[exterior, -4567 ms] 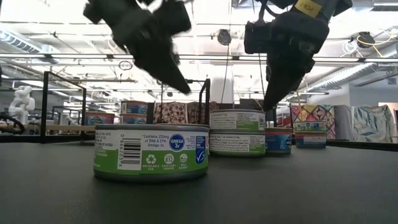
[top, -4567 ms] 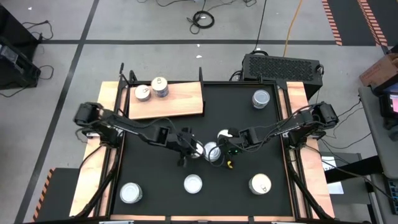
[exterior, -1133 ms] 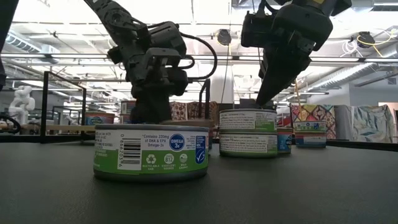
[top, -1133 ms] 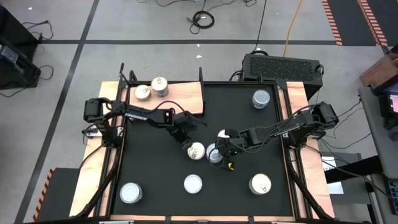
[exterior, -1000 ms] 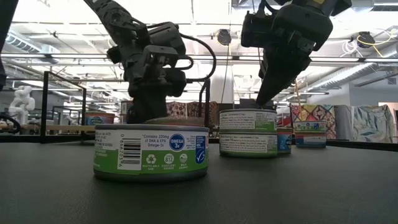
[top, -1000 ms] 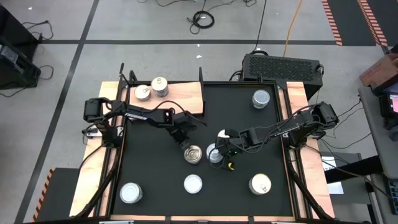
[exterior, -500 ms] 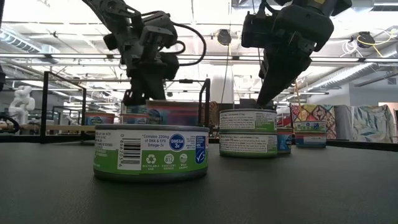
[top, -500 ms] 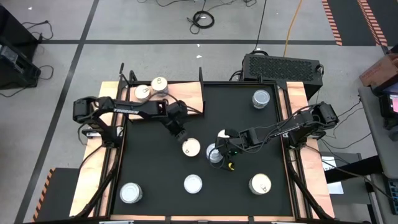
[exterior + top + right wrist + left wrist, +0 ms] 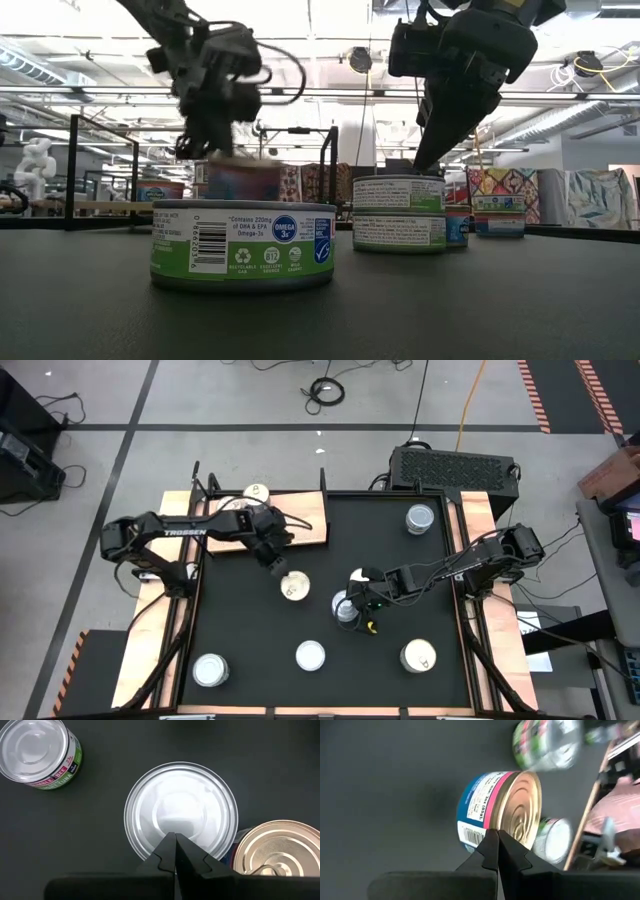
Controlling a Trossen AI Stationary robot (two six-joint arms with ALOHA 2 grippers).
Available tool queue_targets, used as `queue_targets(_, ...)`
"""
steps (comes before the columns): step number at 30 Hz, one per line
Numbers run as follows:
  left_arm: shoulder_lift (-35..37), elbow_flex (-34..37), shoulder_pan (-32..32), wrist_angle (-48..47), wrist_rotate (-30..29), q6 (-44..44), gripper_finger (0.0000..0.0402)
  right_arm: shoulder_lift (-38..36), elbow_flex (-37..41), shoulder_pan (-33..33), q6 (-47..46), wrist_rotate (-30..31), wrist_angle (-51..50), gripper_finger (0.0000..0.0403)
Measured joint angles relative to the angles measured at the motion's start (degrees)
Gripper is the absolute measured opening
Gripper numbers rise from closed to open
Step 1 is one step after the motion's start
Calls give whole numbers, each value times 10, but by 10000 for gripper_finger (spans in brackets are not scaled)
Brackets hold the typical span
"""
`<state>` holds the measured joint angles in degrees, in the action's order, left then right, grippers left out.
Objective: Stack canned seafood by type on shelf
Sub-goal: Stack the blue and pink tuna can on top of the left blue and pink tuna can on the shelf
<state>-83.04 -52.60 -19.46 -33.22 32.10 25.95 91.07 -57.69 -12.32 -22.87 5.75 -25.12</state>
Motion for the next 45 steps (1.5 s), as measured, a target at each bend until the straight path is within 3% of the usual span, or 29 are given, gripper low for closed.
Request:
queue_targets(4, -11, 55, -3, 17, -26, 4, 0, 0, 0, 0, 0, 0, 0, 0)
queue_targets(11, -9, 133, -8, 110, -2, 36, 0, 0, 0, 0, 0, 0, 4, 0)
queue_targets(16, -9, 135, -6, 123, -8, 52, 14, 0, 0, 1, 0, 0, 10, 0)
queue_targets(30, -10, 133, -1, 132, -23, 53, 166, 0, 0, 3, 0, 0, 11, 0)
queue_targets(45, -10, 133, 25, 135, -36, 35, 173, 0, 0, 3, 0, 0, 11, 0)
